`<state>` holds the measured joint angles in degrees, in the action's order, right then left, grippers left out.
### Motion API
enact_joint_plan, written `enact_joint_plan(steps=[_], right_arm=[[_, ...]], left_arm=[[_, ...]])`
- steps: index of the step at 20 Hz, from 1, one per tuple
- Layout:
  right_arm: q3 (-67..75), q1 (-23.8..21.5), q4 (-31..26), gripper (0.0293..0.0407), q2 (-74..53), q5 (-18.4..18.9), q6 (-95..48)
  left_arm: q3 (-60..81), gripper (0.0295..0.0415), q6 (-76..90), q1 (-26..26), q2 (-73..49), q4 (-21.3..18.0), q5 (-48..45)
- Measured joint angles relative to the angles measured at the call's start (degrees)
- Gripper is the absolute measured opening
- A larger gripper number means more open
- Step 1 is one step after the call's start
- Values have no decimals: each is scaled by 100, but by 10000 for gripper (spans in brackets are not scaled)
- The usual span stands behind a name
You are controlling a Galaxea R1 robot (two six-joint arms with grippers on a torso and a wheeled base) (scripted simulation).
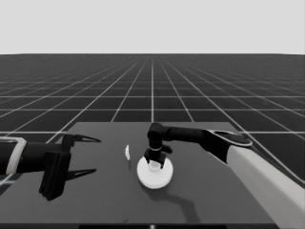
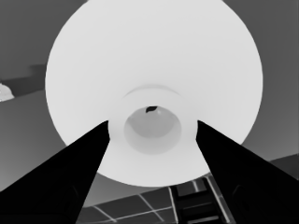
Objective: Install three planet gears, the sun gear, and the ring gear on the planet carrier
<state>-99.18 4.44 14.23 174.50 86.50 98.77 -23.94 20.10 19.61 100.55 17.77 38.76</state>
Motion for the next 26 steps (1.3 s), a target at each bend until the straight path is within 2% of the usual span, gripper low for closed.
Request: enact_joint_plan(steps=[13,14,15,23,24,25,26], right_arm=[[0,0,0,348,0,0,650],[0,-2,0,373,0,0,680],[0,-4,0,381,0,-1,697],[0,-6,0,385,1,-1,722],[498,-554,-627,387,-137,268,-178],[621,-1105,-1056,386,-156,358,-825],[599,-1425,-1321,386,-143,384,-1272]], left_arm=[[0,385,0,0,0,0,0],[0,385,0,0,0,0,0],[0,385,0,0,0,0,0],[0,385,0,0,0,0,0],[0,385,0,0,0,0,0],[0,385,0,0,0,0,0],[0,385,0,0,0,0,0]])
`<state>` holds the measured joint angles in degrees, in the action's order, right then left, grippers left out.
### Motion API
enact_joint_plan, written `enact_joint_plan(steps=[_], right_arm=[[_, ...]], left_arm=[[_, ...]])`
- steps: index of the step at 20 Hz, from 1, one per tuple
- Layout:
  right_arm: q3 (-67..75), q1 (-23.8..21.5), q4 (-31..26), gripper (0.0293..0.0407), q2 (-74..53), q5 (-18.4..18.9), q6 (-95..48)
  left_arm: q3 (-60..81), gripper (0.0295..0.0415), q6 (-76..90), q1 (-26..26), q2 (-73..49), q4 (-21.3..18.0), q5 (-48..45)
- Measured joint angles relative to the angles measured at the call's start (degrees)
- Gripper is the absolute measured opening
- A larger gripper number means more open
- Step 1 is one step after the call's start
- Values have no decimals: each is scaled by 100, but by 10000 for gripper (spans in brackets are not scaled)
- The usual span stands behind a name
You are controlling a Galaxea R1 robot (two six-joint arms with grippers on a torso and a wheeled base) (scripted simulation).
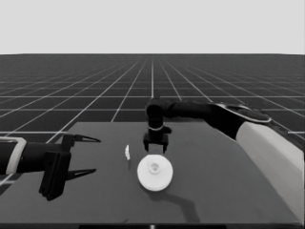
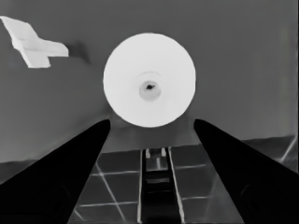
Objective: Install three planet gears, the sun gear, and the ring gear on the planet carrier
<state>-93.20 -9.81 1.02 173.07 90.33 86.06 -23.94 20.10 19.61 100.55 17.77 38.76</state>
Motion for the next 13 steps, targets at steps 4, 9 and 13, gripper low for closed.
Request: enact_joint_plan(steps=[4,9,13], right_arm=[[-125,-364,-334,385,35,25,-636],[4349,1627,2403,394,-3876,-1471,-4625],[6777,2874,3714,385,-6867,-2173,-6536]], left_arm=[[0,385,0,0,0,0,0],[-2106,404,-5644,150,3693,1787,5379],[-7019,387,-7629,-123,5655,-1918,5411]])
